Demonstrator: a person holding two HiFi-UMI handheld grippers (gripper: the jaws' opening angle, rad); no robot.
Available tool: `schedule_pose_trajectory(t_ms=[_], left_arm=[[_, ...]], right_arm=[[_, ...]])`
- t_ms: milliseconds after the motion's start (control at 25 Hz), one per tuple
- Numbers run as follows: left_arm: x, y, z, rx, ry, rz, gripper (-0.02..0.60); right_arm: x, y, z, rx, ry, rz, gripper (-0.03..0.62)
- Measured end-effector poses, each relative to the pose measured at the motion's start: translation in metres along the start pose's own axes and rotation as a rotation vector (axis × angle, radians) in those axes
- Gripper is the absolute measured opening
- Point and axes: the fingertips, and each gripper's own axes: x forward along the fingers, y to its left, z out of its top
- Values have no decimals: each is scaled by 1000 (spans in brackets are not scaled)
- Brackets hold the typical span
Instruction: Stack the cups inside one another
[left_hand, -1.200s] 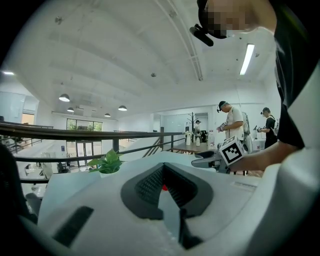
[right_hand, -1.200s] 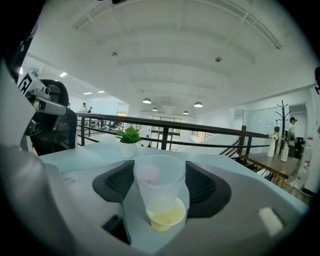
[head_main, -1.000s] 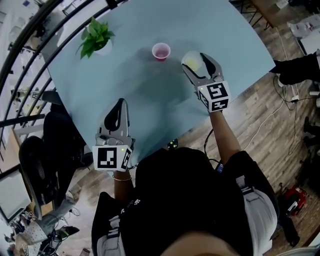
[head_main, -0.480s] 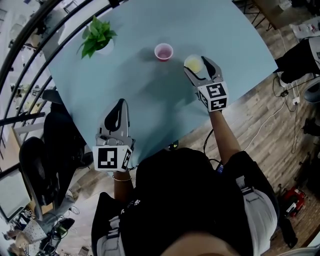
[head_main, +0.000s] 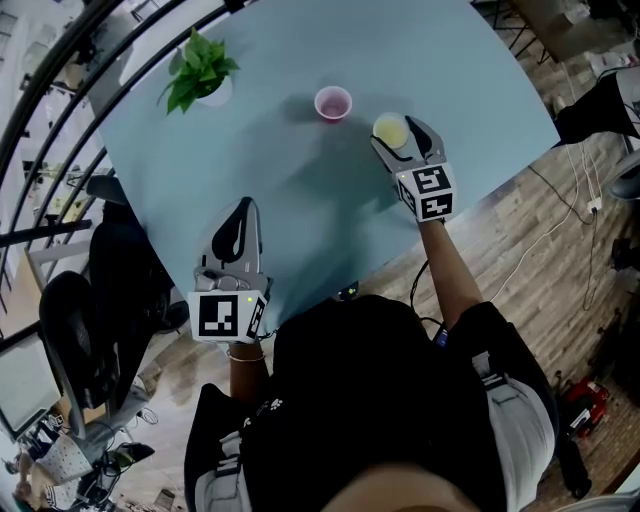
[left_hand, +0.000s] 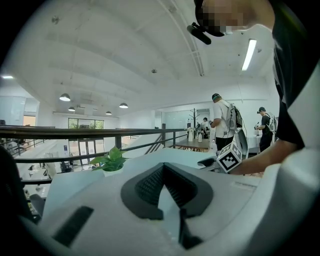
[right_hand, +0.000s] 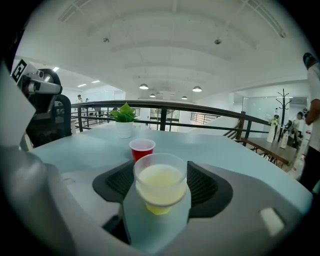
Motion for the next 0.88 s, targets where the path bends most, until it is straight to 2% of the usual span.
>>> schedule_pose_trajectory(t_ms=[480,880], left_arm=[[2,2,-2,-9,7,3,-9],[0,-3,1,-1,-8,-7,-9]], right_arm=[[6,0,-4,9,16,8,339],[-9,2,16,19,-44,-4,344]])
